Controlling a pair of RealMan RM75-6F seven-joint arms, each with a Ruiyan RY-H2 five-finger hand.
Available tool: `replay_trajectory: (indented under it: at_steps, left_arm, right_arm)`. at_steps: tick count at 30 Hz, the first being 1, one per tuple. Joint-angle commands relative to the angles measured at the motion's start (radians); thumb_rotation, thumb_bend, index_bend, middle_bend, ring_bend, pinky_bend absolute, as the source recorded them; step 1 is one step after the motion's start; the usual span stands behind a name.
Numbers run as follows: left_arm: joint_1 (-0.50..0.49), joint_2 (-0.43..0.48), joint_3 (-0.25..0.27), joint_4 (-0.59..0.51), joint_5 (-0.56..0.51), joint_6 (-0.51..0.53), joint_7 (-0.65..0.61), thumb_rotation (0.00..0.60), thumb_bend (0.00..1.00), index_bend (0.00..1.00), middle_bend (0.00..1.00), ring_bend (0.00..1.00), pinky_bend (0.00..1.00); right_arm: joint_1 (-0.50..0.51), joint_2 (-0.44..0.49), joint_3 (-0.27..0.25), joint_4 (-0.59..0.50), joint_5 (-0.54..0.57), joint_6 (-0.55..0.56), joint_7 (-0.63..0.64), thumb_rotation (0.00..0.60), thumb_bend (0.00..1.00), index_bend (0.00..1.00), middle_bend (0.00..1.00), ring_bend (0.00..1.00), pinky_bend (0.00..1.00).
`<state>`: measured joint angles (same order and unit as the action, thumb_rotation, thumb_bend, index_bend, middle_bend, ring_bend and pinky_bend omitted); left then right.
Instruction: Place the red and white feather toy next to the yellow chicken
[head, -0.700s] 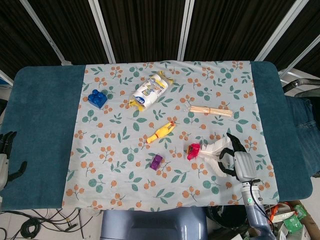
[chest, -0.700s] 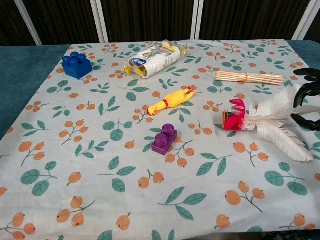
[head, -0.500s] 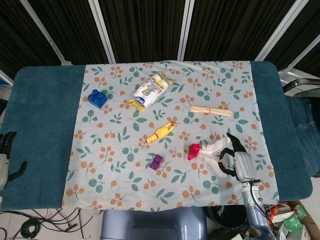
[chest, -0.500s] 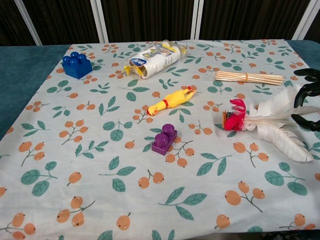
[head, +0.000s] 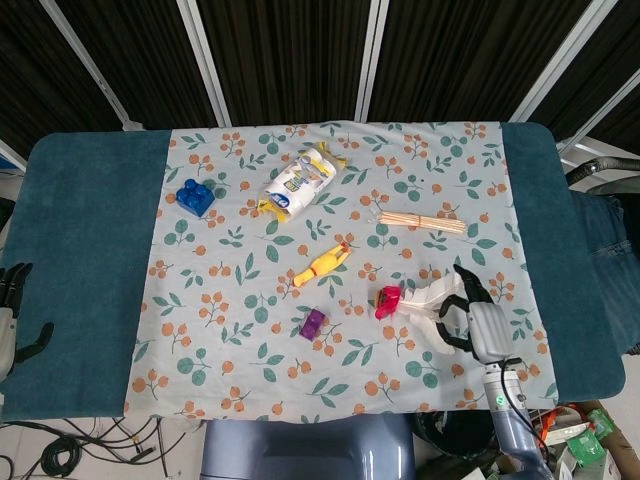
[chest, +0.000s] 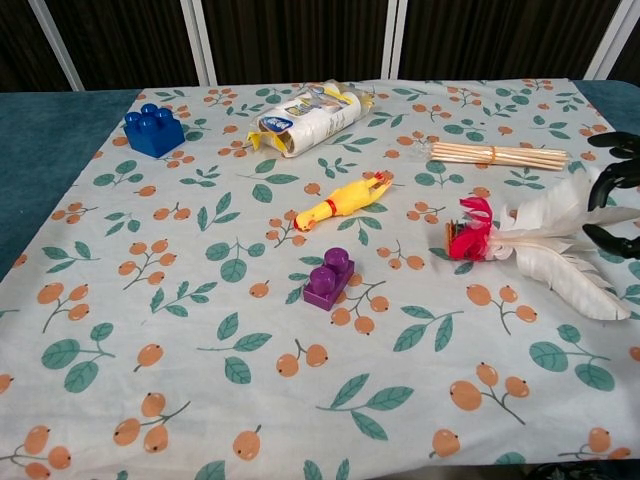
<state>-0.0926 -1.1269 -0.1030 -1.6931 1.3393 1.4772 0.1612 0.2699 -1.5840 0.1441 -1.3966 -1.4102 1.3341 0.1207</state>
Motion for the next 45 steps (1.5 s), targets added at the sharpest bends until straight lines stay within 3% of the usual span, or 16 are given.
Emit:
replay_trajectory:
  at_steps: [1, 20, 45]
  left_arm:
    - [0.0, 0.0, 0.001, 0.0, 0.001, -0.002, 0.0, 0.6, 0.32, 0.04, 0.06, 0.01, 0.05]
    - [-0.002, 0.005, 0.003, -0.002, 0.001, -0.009, -0.005, 0.6, 0.32, 0.04, 0.06, 0.01, 0.05]
    - [-0.002, 0.007, 0.003, -0.004, 0.001, -0.009, -0.01, 0.6, 0.32, 0.04, 0.06, 0.01, 0.05]
  right_arm:
    - [0.0, -0.001, 0.0, 0.0, 0.002, -0.002, 0.002, 0.6, 0.36, 0.63, 0.03, 0.02, 0.15]
    - [0.027, 0.03, 0.014, -0.051, -0.014, -0.01, -0.052, 0.6, 0.36, 0.64, 0.03, 0.02, 0.15]
    - [0.199, 0.16, 0.111, -0.275, 0.048, -0.178, -0.423, 0.6, 0.36, 0.64, 0.03, 0.02, 0.15]
